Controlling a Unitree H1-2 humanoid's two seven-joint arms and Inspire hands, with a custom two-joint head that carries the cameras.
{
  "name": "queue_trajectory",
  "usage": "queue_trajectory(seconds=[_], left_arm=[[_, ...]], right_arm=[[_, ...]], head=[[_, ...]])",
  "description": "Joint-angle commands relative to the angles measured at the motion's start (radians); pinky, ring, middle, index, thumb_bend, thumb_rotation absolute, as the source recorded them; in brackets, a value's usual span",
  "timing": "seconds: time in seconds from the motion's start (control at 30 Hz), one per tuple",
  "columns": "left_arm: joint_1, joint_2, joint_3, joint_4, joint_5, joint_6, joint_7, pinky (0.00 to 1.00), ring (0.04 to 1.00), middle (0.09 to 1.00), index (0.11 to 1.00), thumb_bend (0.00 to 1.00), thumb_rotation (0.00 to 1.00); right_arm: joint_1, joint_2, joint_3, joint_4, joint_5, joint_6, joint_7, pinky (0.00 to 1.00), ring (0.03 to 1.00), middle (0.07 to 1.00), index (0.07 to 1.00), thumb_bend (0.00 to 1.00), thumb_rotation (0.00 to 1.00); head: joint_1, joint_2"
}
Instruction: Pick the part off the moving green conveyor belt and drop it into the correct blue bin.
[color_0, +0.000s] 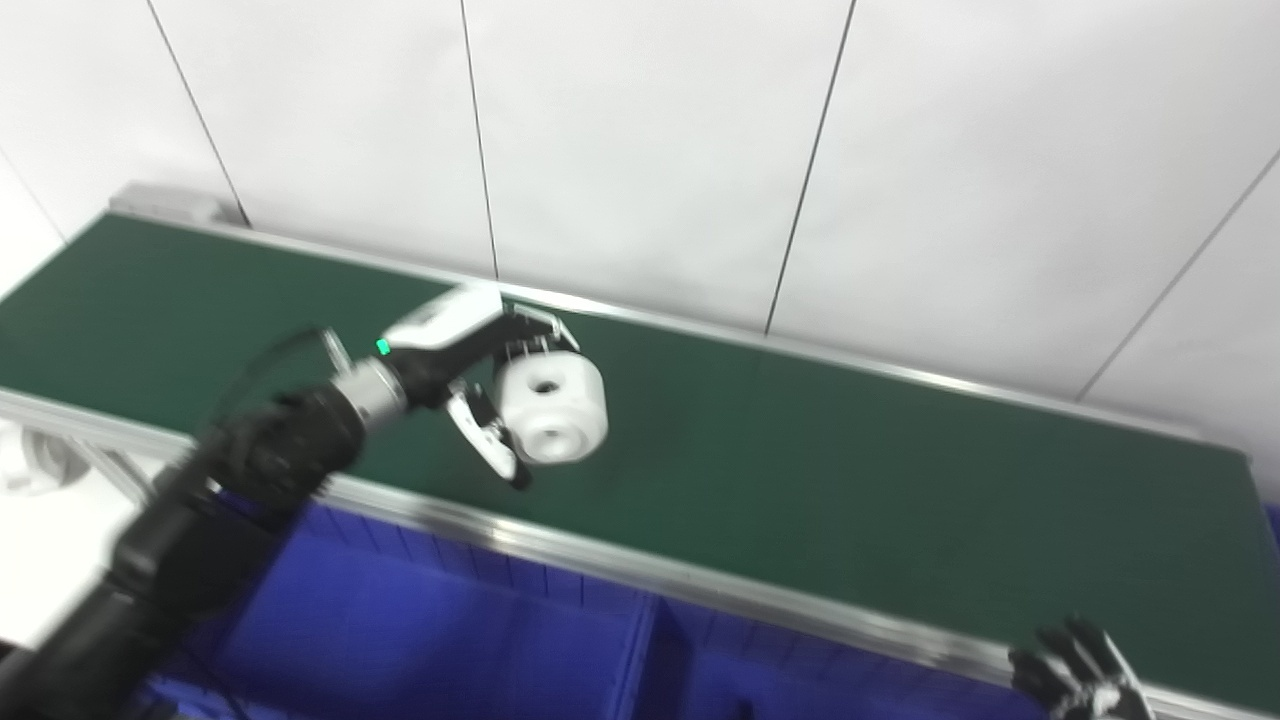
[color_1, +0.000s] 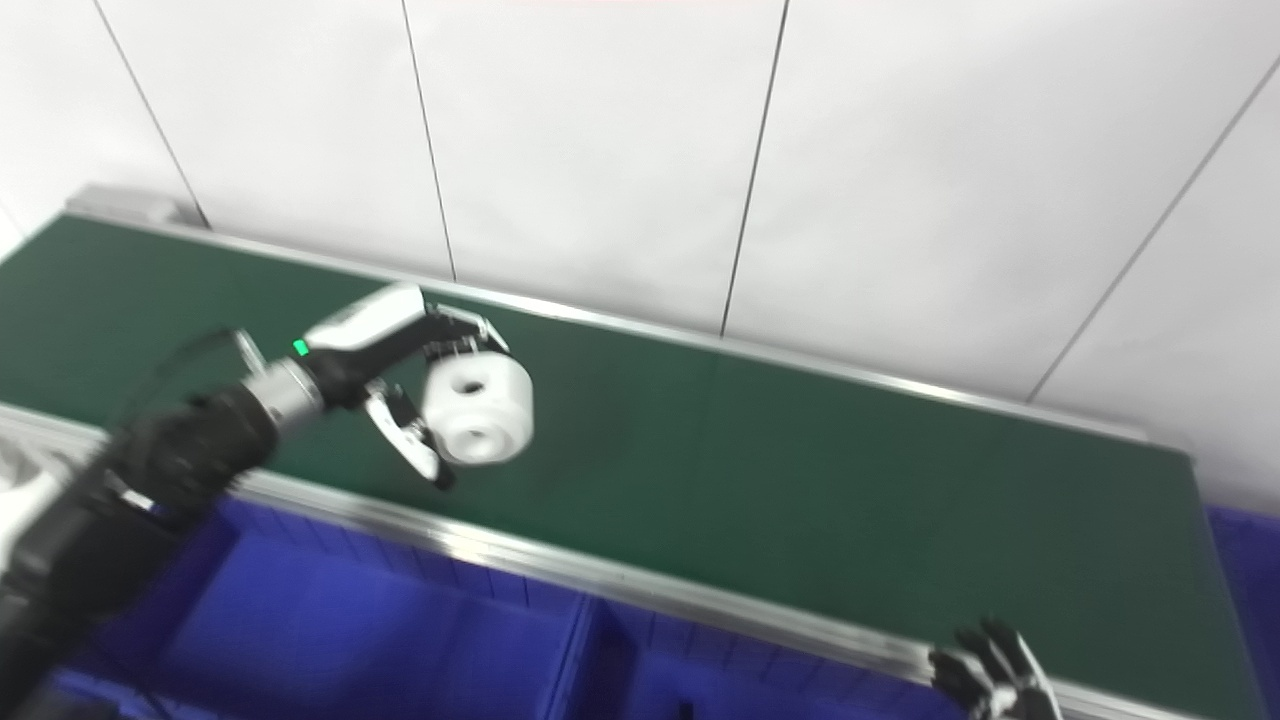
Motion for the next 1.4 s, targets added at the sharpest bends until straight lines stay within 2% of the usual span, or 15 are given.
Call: queue_trajectory(seconds=[0.0, 0.07, 0.17, 0.33, 0.47, 0.53, 0.8, 0.93, 1.0, 1.03, 1.07, 1.13, 1.2, 1.23, 1.37], left_arm=[[0.022, 0.048, 0.003, -0.046, 0.043, -0.064, 0.004, 0.32, 0.383, 0.448, 0.507, 0.52, 0.00], [0.057, 0.072, 0.005, -0.078, 0.080, -0.117, 0.013, 0.30, 0.360, 0.437, 0.511, 0.52, 0.00], [0.120, 0.088, 0.018, -0.128, 0.137, -0.163, 0.018, 0.37, 0.408, 0.468, 0.498, 0.52, 0.00], [0.207, 0.092, 0.025, -0.176, 0.204, -0.178, -0.008, 0.43, 0.436, 0.475, 0.495, 0.52, 0.00], [0.260, 0.089, 0.014, -0.104, 0.269, -0.267, 0.042, 0.42, 0.418, 0.469, 0.500, 0.52, 0.00], [0.283, 0.083, 0.017, -0.065, 0.297, -0.289, 0.062, 0.41, 0.409, 0.464, 0.503, 0.52, 0.00], [0.313, 0.087, 0.007, 0.068, 0.422, -0.345, 0.130, 0.37, 0.365, 0.431, 0.507, 0.52, 0.00], [0.325, 0.105, 0.012, 0.088, 0.447, -0.351, 0.127, 0.44, 0.436, 0.477, 0.493, 0.52, 0.00], [0.336, 0.109, 0.023, 0.078, 0.444, -0.331, 0.109, 0.50, 0.505, 0.546, 0.490, 0.52, 0.06], [0.341, 0.110, 0.028, 0.073, 0.442, -0.319, 0.099, 0.55, 0.578, 0.615, 0.572, 0.73, 0.26], [0.347, 0.113, 0.034, 0.056, 0.442, -0.293, 0.070, 0.56, 0.604, 0.639, 0.600, 0.80, 0.33], [0.354, 0.119, 0.041, 0.019, 0.447, -0.248, 0.012, 0.66, 0.746, 0.777, 0.740, 0.88, 0.56], [0.358, 0.122, 0.044, -0.010, 0.452, -0.223, -0.023, 0.69, 0.774, 0.804, 0.764, 0.88, 0.60], [0.359, 0.122, 0.044, -0.017, 0.452, -0.219, -0.028, 0.71, 0.787, 0.815, 0.775, 0.89, 0.63], [0.360, 0.101, 0.042, -0.051, 0.463, -0.204, -0.033, 0.73, 0.802, 0.825, 0.787, 0.91, 0.66]], right_arm=[[-0.017, 0.004, -0.009, -0.066, 0.014, 0.054, -0.011, 0.66, 0.681, 0.768, 0.779, 0.65, 0.70], [-0.028, 0.001, -0.013, -0.097, 0.009, 0.096, -0.019, 0.65, 0.679, 0.766, 0.772, 0.64, 0.70], [-0.043, -0.004, -0.018, -0.132, 0.005, 0.142, -0.025, 0.66, 0.690, 0.766, 0.777, 0.59, 0.69], [-0.049, -0.008, -0.021, -0.151, 0.011, 0.166, -0.023, 0.68, 0.704, 0.770, 0.778, 0.57, 0.68], [-0.046, -0.010, -0.019, -0.148, 0.013, 0.162, -0.018, 0.65, 0.686, 0.748, 0.761, 0.59, 0.68], [-0.045, -0.011, -0.018, -0.142, 0.018, 0.157, -0.015, 0.64, 0.674, 0.739, 0.752, 0.62, 0.67], [-0.046, 0.007, -0.018, -0.116, -0.006, 0.142, -0.032, 0.61, 0.653, 0.734, 0.738, 0.67, 0.66], [-0.049, 0.015, -0.018, -0.090, -0.005, 0.114, -0.025, 0.61, 0.648, 0.728, 0.735, 0.68, 0.64], [-0.050, 0.014, -0.016, -0.079, -0.008, 0.104, -0.018, 0.60, 0.643, 0.730, 0.739, 0.68, 0.65], [-0.050, 0.013, -0.015, -0.075, -0.009, 0.100, -0.016, 0.61, 0.646, 0.731, 0.744, 0.67, 0.65], [-0.050, 0.012, -0.014, -0.072, -0.013, 0.098, -0.015, 0.62, 0.646, 0.731, 0.745, 0.67, 0.66], [-0.051, 0.011, -0.012, -0.069, -0.016, 0.094, -0.013, 0.61, 0.643, 0.724, 0.742, 0.67, 0.66], [-0.051, 0.011, -0.012, -0.067, -0.014, 0.089, -0.010, 0.61, 0.644, 0.722, 0.741, 0.67, 0.66], [-0.051, 0.011, -0.012, -0.067, -0.012, 0.088, -0.010, 0.61, 0.645, 0.725, 0.742, 0.67, 0.66], [-0.050, 0.013, -0.016, -0.065, -0.005, 0.082, -0.009, 0.61, 0.644, 0.730, 0.740, 0.67, 0.66]], head=[[0.017, 0.024], [0.037, 0.042], [0.050, 0.050], [0.039, 0.049], [0.019, 0.042], [0.009, 0.038], [0.001, 0.026], [0.006, 0.019], [0.005, 0.019], [0.005, 0.019], [0.003, 0.020], [-0.001, 0.020], [-0.002, 0.020], [-0.002, 0.020], [-0.003, 0.017]])
